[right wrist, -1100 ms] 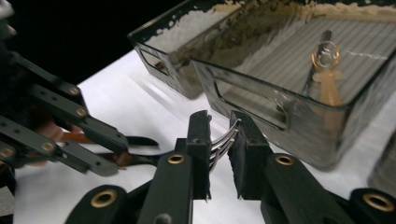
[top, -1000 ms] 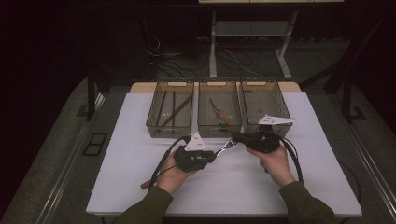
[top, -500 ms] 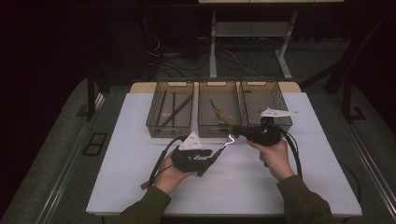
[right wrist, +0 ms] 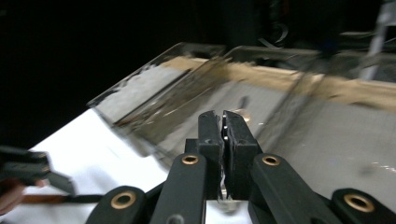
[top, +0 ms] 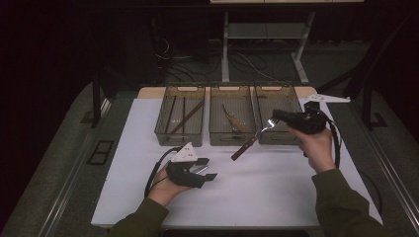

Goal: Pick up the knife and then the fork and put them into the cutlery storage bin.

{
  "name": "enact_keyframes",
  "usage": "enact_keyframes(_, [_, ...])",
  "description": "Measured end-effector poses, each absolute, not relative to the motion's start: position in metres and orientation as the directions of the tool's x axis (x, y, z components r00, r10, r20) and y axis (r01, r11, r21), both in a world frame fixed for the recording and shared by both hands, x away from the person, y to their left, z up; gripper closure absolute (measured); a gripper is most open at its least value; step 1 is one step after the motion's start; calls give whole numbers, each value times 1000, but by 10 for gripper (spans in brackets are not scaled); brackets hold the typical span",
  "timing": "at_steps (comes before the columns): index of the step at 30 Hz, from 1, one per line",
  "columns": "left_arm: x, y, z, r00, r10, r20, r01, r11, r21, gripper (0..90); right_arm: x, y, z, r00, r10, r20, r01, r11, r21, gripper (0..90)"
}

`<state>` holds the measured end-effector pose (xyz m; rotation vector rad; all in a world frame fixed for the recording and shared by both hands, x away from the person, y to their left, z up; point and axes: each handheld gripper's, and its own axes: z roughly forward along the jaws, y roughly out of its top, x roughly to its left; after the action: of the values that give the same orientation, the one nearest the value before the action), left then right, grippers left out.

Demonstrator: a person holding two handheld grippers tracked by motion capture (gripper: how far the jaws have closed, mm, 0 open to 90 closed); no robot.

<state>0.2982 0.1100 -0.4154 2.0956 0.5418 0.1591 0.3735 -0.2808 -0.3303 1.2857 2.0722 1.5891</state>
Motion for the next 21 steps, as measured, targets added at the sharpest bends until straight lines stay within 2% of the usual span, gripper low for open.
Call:
enact_keyframes(12, [296, 141, -422, 866, 487, -111, 361, -458, 812, 240, 394, -357, -290, -443, 859, 255, 449, -34, 893, 867])
enact_keyframes(21, [299, 153, -425, 853, 508, -121, 380, -445, 811, 173, 418, -377, -300, -349, 912, 213, 482, -20, 876, 867])
